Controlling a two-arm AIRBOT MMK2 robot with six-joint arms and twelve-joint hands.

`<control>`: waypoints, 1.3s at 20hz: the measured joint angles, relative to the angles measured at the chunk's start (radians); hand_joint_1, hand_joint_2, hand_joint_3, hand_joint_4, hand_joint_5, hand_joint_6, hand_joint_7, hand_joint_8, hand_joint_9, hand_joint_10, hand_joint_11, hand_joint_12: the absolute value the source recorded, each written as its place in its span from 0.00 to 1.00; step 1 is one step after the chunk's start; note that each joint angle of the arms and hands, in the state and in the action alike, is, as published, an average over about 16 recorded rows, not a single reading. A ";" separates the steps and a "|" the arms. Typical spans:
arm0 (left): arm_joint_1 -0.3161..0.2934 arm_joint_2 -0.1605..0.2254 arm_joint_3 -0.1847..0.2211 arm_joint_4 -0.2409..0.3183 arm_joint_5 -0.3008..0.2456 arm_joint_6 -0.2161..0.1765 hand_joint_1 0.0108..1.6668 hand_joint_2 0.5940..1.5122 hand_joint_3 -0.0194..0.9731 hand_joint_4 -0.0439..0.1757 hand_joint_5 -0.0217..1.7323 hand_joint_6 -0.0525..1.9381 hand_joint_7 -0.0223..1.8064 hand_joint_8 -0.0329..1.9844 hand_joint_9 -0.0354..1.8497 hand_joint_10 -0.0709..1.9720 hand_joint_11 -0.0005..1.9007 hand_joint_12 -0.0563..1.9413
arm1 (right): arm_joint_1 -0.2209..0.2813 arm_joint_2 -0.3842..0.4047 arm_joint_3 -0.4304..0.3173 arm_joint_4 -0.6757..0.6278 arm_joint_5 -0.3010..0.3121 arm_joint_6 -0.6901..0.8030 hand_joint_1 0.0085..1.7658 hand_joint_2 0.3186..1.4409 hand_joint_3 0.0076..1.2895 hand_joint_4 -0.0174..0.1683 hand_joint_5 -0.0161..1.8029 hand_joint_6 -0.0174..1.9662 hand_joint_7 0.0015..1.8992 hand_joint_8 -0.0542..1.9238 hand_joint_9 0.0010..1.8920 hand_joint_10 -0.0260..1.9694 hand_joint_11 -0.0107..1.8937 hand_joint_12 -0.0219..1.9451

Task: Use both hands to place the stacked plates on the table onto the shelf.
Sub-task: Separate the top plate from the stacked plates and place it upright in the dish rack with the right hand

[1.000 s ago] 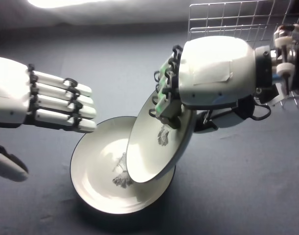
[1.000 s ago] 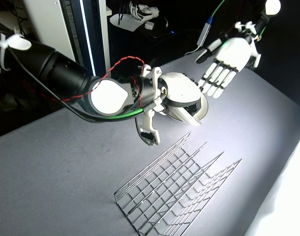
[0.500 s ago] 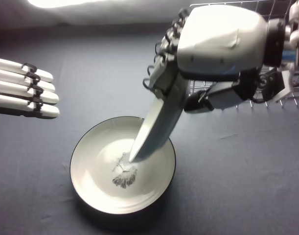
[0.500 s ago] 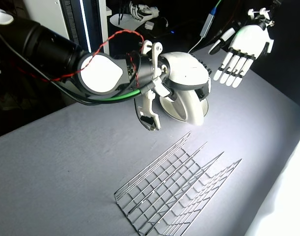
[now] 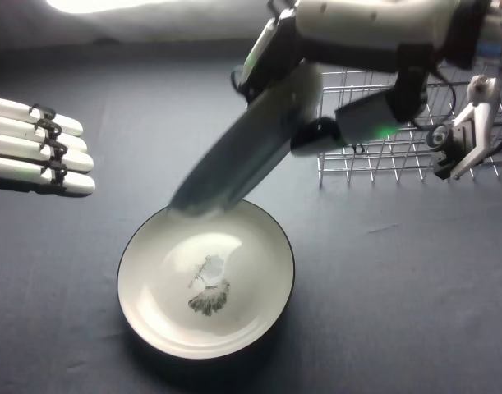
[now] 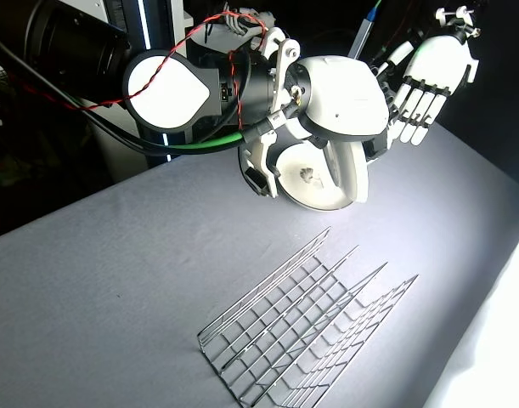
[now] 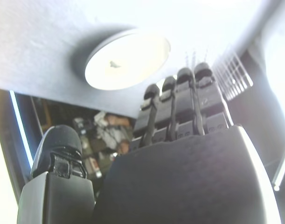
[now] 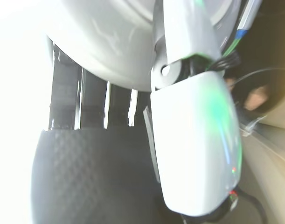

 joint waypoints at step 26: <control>-0.017 -0.018 -0.045 -0.043 0.046 0.044 0.00 0.66 0.04 0.20 0.03 0.03 0.02 0.03 0.03 0.04 0.01 0.03 | 0.137 0.073 0.088 0.587 -0.251 -0.002 0.77 0.58 0.00 0.07 0.54 0.49 0.56 0.39 0.54 0.46 0.49 0.47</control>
